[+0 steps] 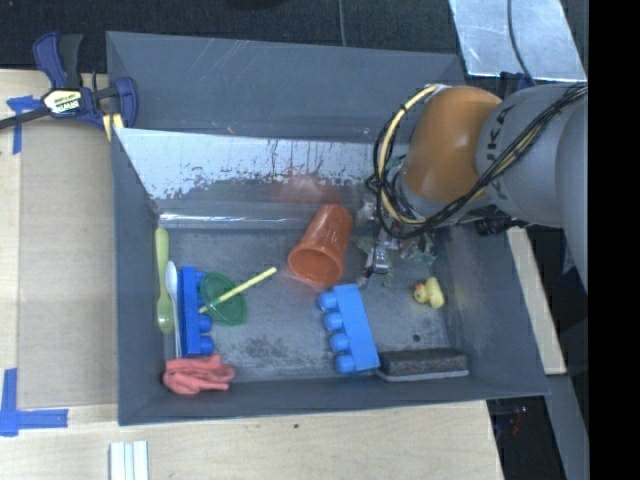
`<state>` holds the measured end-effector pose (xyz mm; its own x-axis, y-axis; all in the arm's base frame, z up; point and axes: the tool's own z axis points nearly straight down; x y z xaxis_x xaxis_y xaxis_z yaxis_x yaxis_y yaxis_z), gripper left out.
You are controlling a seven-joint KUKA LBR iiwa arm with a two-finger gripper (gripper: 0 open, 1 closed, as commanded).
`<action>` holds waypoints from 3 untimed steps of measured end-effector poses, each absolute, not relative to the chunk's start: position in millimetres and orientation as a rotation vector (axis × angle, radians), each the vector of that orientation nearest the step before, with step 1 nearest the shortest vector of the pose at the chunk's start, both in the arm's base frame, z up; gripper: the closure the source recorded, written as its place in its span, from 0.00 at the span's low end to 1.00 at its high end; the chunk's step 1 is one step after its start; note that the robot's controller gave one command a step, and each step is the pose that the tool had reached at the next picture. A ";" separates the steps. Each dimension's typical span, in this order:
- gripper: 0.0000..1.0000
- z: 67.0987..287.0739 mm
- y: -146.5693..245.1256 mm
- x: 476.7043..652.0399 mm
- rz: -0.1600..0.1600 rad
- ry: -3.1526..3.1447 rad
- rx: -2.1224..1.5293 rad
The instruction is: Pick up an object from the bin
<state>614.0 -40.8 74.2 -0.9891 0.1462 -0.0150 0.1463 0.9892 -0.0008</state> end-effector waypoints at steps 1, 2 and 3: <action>0.00 71.2 10.2 604.0 0.000 3.126 0.160; 0.00 74.9 26.2 607.7 0.001 3.121 0.170; 0.00 72.8 67.4 603.5 -0.003 3.124 -0.112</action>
Offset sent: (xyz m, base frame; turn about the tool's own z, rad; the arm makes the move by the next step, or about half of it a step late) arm -0.0007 0.0512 0.0062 -0.0171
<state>603.5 67.4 72.8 -0.9973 -0.0714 -0.0160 -0.0713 0.9975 -0.0026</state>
